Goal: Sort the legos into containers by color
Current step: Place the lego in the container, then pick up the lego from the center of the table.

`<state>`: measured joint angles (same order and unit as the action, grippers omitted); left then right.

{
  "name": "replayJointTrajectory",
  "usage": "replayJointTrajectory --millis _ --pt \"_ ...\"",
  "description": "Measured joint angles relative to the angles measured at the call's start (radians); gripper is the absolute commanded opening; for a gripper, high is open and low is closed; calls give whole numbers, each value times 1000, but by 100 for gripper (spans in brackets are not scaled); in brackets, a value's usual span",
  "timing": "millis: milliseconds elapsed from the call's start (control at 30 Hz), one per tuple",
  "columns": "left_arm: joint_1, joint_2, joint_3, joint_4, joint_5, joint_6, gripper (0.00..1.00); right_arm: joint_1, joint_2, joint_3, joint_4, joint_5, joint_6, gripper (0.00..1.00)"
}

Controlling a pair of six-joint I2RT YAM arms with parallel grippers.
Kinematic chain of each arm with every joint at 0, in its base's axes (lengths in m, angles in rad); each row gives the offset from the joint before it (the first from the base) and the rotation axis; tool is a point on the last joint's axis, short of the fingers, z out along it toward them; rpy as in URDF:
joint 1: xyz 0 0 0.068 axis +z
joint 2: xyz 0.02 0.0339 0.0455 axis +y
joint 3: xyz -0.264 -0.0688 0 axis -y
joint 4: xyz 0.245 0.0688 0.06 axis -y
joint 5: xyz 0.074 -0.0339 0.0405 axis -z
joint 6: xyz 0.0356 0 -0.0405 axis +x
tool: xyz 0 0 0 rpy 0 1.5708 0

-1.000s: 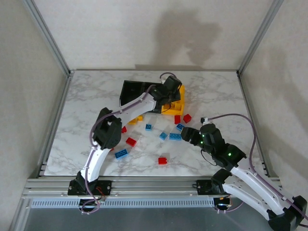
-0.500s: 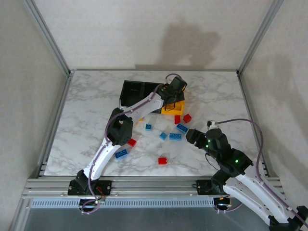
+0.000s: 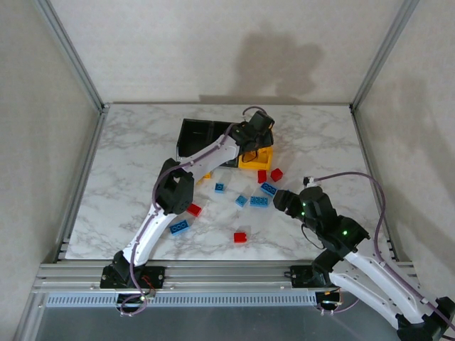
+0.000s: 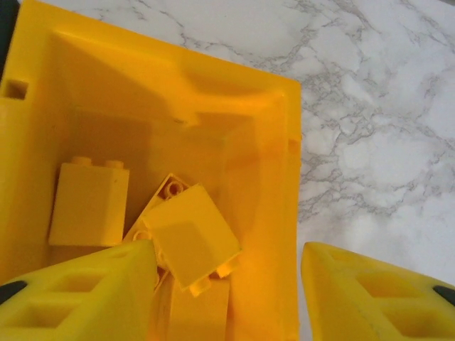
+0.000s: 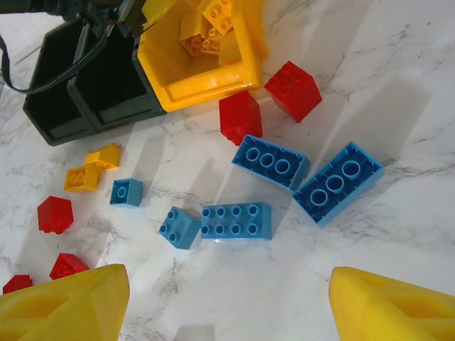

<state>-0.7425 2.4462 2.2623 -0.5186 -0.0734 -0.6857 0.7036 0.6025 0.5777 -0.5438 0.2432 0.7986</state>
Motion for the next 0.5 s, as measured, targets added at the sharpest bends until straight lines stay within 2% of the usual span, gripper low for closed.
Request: replayJointTrajectory --millis 133,300,500 --pt "-3 -166 -208 39 11 14 58 0 26 27 1 0 -18 76" --pt "-3 -499 -576 133 23 36 64 0 55 32 17 -4 -40 76" --pt "29 -848 -958 202 25 43 66 0 131 34 75 -38 -55 76"
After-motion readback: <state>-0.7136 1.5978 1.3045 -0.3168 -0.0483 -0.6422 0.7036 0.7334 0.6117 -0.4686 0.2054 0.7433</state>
